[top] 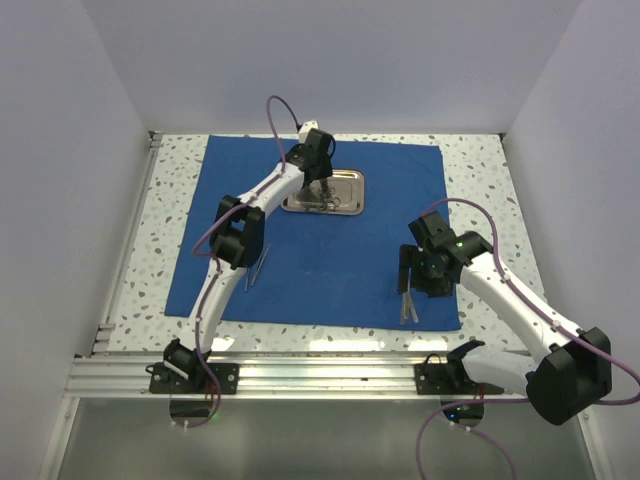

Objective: Open and lay out the surgical kit
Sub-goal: Pick up the medical item from the container, then place the medical item in the surgical kit, then pick up the medical item from the container.

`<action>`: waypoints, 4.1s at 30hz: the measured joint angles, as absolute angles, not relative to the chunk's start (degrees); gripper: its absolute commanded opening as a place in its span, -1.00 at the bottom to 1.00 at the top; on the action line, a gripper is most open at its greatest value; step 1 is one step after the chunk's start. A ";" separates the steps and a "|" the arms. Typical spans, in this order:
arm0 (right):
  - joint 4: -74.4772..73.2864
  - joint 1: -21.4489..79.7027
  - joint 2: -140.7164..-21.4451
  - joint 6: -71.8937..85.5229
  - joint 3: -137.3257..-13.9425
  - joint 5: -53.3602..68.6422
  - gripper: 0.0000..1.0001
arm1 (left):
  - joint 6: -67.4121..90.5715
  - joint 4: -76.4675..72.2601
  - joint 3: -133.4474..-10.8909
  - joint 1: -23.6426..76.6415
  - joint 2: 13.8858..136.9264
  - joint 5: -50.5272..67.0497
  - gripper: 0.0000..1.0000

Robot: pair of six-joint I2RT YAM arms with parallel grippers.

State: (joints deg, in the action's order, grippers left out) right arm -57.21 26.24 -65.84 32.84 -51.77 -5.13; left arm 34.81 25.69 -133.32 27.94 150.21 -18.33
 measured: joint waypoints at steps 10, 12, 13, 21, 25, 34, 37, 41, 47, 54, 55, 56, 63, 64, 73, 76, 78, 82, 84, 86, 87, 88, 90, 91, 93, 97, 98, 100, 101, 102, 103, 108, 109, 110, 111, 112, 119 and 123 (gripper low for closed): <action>-57.34 26.24 -65.56 32.84 -51.77 -5.02 0.44 | 33.45 25.32 -134.04 27.94 151.06 -16.95 -0.73; -57.34 26.24 -65.45 32.84 -51.77 -5.02 0.43 | 33.28 25.36 -134.04 27.97 151.06 -16.75 -0.94; -57.32 26.24 -65.32 32.84 -51.77 -5.02 0.44 | 33.26 25.32 -134.04 27.99 151.06 -16.73 -1.00; -57.10 26.24 -64.16 32.84 -51.48 -4.97 0.43 | 33.15 25.36 -134.02 28.05 151.00 -16.47 -1.00; -57.06 26.24 -63.31 32.84 -51.07 -4.95 0.43 | 33.15 25.85 -133.53 28.05 150.41 -15.77 -1.00; -56.80 26.24 -61.49 32.62 -50.57 -4.19 0.41 | 32.29 27.68 -131.00 28.05 143.50 -14.70 -1.00; -56.60 26.24 -61.34 32.51 -50.35 -3.40 0.40 | 32.32 27.55 -127.42 28.05 138.69 -14.50 -1.00; -56.12 26.24 -61.32 32.29 -50.19 -2.81 0.40 | 32.73 27.07 -117.05 28.64 128.55 -13.74 -1.00; -55.88 26.24 -61.32 31.86 -50.11 -1.72 0.39 | 37.63 24.47 -89.25 36.56 112.14 -13.85 -1.00; -55.53 26.24 -61.32 31.42 -49.67 -1.23 0.38 | 44.60 25.52 -70.37 48.27 107.46 -11.92 -0.89; -55.48 26.24 -61.32 31.33 -49.45 -0.84 0.37 | 45.30 25.45 -70.35 48.73 107.46 -12.14 -0.71; -55.51 26.24 -61.32 31.27 -49.30 -0.56 0.37 | 45.78 25.19 -70.39 48.82 107.46 -12.12 -0.55; -55.29 26.24 -61.34 31.03 -49.15 -0.25 0.36 | 48.58 27.97 -75.40 48.62 108.29 -11.79 0.45; -55.29 26.24 -61.34 31.03 -49.15 -0.27 0.36 | 48.51 28.60 -76.77 48.62 108.38 -11.90 0.47; -55.33 26.24 -61.32 31.09 -49.15 -0.56 0.36 | 42.76 34.59 -96.62 43.57 114.17 -15.62 0.38; -55.35 26.24 -61.52 31.27 -49.15 -0.95 0.36 | 40.86 35.75 -104.31 37.89 119.22 -15.86 0.37; -55.42 26.24 -61.89 31.44 -49.17 -1.37 0.37 | 39.53 36.25 -109.45 34.68 123.24 -16.29 0.36; -55.61 26.24 -63.37 31.88 -49.17 -2.22 0.37 | 35.59 36.45 -119.11 29.30 132.16 -16.95 0.39; -55.64 26.24 -64.42 31.99 -49.17 -2.37 0.37 | 33.36 36.16 -121.82 28.25 135.41 -16.71 0.39; -55.55 26.24 -65.63 32.12 -49.17 -2.48 0.36 | 31.62 35.35 -123.31 27.86 138.06 -16.08 0.40; -55.53 26.24 -66.32 32.14 -49.17 -2.50 0.36 | 30.68 34.83 -123.55 27.70 139.02 -15.46 0.39; -55.46 26.24 -67.00 32.16 -49.19 -2.52 0.36 | 30.04 34.28 -123.55 27.53 139.83 -14.68 0.39; -55.44 26.24 -68.23 32.16 -49.25 -2.74 0.36 | 28.64 33.15 -123.55 27.40 141.16 -12.97 0.39; -55.37 26.24 -68.71 32.16 -49.25 -3.03 0.36 | 28.14 32.62 -123.57 27.33 141.60 -12.32 0.39; -55.29 26.24 -69.43 32.16 -49.25 -3.38 0.36 | 26.74 30.96 -124.57 27.09 142.61 -11.40 0.38; -54.98 26.24 -71.24 32.16 -49.28 -3.46 0.36 | 25.36 27.75 -127.59 26.63 144.97 -9.87 0.38; -54.85 26.24 -71.70 32.16 -49.28 -3.46 0.36 | 25.12 26.98 -127.87 26.61 145.47 -9.67 0.38; -54.54 26.24 -72.82 32.16 -49.25 -3.42 0.36 | 24.14 25.30 -128.01 26.52 146.54 -9.78 0.36; -54.39 26.24 -73.30 32.16 -49.25 -3.40 0.35 | 24.16 24.53 -128.31 26.52 147.00 -9.78 0.35; -54.24 26.24 -73.73 32.14 -49.25 -3.38 0.35 | 23.70 23.94 -128.73 26.52 147.50 -10.04 0.29; -54.13 26.24 -74.28 32.14 -49.25 -3.33 0.35 | 23.33 23.68 -129.29 26.50 147.98 -10.07 0.24; -53.93 26.24 -76.44 31.92 -49.58 -3.27 0.35 | 21.06 24.40 -134.39 26.68 151.26 -11.70 -0.11; -53.93 26.24 -76.62 31.88 -49.80 -3.27 0.35 | 20.40 24.62 -135.04 26.76 151.70 -12.21 -0.13; -53.89 26.24 -76.75 31.86 -50.04 -3.27 0.35 | 19.79 24.91 -135.55 26.98 151.98 -12.80 -0.14; -53.84 26.24 -76.75 31.81 -50.28 -3.27 0.35 | 19.25 25.10 -135.63 27.16 152.05 -13.28 -0.14; -53.76 26.24 -76.75 31.77 -50.46 -3.27 0.35 | 18.59 25.54 -135.63 27.42 152.05 -13.58 -0.13; -52.77 26.24 -76.75 31.35 -50.61 -1.91 0.35 | 14.00 26.37 -135.37 29.67 152.05 -17.26 -0.14; -51.88 26.24 -76.34 31.24 -50.15 -1.50 0.35 | 13.23 26.96 -135.26 30.48 152.05 -19.07 -0.27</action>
State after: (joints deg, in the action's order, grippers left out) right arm -51.88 26.24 -76.34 31.24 -50.15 -1.50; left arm 13.23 26.96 -135.26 30.48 152.05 -19.07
